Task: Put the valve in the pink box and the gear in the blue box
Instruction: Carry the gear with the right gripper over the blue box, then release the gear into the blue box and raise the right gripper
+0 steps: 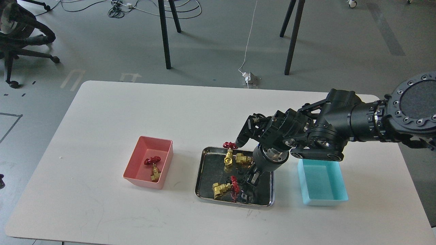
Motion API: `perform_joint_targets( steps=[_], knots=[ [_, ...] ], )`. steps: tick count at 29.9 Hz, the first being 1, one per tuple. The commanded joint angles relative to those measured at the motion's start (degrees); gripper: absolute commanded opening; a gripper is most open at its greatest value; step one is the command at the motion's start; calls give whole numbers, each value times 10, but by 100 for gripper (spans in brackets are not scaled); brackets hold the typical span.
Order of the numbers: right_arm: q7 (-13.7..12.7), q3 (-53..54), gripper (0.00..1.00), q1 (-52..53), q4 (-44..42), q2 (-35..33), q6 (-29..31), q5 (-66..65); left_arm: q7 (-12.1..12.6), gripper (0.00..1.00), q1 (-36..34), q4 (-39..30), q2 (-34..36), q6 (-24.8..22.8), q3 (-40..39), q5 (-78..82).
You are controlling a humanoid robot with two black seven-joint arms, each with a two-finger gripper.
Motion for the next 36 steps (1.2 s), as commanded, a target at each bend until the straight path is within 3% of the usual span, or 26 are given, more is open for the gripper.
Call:
perform_joint_targets(
  steps=[1,13,17,21,24,28,32,36],
  knots=[
    [0,4,12,43,52,-13,2,35,1,99,1,0,0,1,0,1],
    [1,-1,13,63,182,-321,21,42,1,99,-2,0,-1,2,0,2],
    [1,0,14,26,182,-376,21,35,1,99,-6,0,-1,2,1,2],
    [1,5,17,-3,163,-389,20,29,1,99,-7,0,-1,1,1,3],
    [0,18,32,-21,136,-384,18,29,1,99,-7,0,-1,2,1,3],
    [-2,51,81,-53,116,-384,13,36,2,99,-9,0,-1,1,1,4],
    [-4,88,93,-71,118,-385,21,64,4,99,-11,0,-1,2,2,4],
    [-5,104,97,-60,122,-395,23,101,6,99,-12,0,-2,2,2,5]
  ],
)
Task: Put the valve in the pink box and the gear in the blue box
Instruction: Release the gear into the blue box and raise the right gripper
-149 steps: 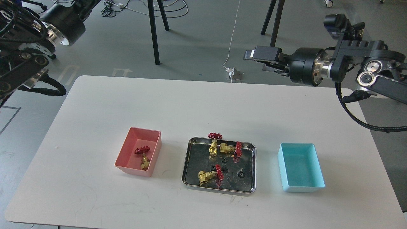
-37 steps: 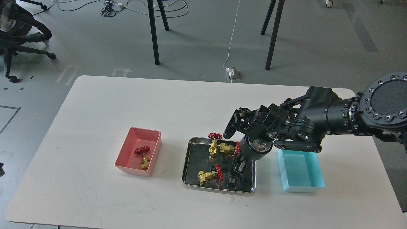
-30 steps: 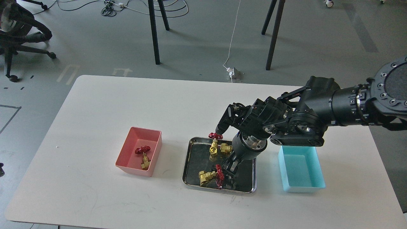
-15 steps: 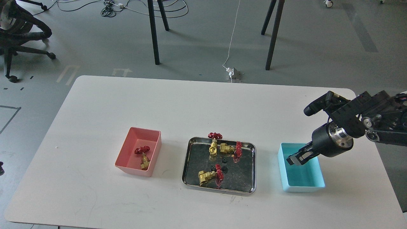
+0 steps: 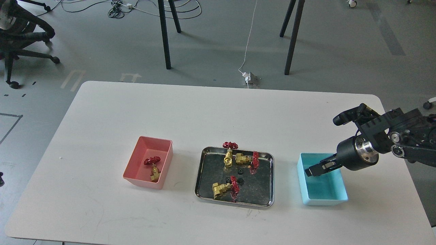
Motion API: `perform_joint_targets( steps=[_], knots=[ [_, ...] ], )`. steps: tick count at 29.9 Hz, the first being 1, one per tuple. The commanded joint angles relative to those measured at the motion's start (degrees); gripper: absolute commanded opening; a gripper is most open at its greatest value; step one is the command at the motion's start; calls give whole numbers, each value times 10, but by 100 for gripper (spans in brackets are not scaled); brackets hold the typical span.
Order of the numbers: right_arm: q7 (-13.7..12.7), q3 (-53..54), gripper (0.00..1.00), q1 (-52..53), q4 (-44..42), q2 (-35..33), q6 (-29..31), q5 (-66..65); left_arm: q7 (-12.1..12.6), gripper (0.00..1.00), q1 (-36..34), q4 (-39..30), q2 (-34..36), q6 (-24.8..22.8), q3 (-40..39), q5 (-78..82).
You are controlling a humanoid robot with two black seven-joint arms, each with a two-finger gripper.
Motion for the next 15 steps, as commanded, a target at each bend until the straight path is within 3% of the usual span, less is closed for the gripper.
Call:
perform_joint_targets(
  steps=[1,5,8,11,15],
  knots=[
    [-1,25,97,14,3,-16,6,33,2,99,-4,0,-2,1,0,0],
    [-1,137,97,37,-4,-63,42,121,10,99,-21,0,-5,1,3,1],
    [-5,228,97,31,-27,-75,38,232,36,99,-28,0,-19,2,0,0],
    [-25,304,96,13,-66,-69,-59,364,66,99,-47,9,-56,3,2,0],
    [-73,369,96,7,-88,-46,-201,481,105,99,-59,34,-102,3,2,-1]
  ],
)
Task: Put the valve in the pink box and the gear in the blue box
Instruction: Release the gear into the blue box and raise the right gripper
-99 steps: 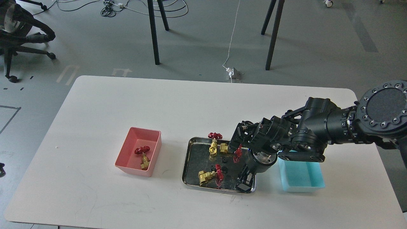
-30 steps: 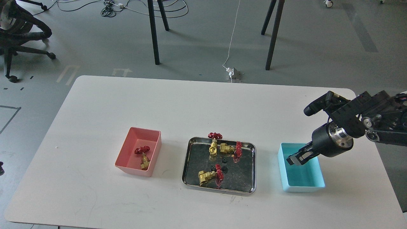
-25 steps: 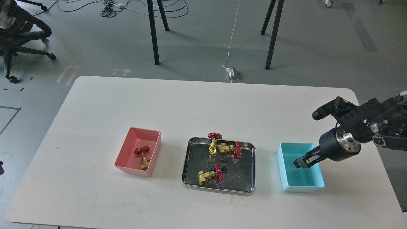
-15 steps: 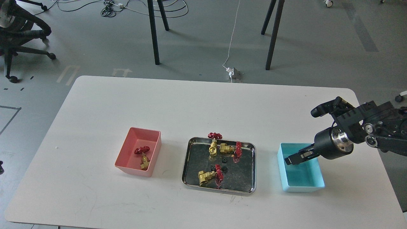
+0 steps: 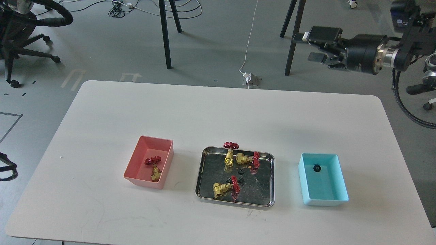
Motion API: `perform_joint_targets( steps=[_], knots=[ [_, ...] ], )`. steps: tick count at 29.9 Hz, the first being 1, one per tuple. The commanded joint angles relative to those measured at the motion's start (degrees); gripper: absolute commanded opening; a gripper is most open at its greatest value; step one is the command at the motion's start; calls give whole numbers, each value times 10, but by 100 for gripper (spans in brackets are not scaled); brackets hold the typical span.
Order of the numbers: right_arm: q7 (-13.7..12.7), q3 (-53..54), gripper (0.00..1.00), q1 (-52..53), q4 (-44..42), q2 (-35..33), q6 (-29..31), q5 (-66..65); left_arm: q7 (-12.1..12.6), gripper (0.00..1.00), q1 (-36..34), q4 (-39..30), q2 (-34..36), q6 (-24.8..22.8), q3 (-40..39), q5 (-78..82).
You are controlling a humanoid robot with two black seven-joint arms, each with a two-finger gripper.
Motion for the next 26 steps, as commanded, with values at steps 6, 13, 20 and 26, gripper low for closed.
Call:
perform_joint_targets(
  steps=[6,13,20,26],
  knots=[
    [-86,110,95,-5,-157,101,-229,174,58,99,-12,17,-76,0,2,1],
    [-99,122,96,-22,-397,212,-257,184,60,99,-13,18,-117,-1,1,-3],
    [-109,118,99,-29,-452,288,-256,172,59,99,-10,26,-125,-3,3,-4],
    [-109,120,99,-29,-405,279,-252,168,58,99,-9,26,-119,-3,3,-4]
  ],
)
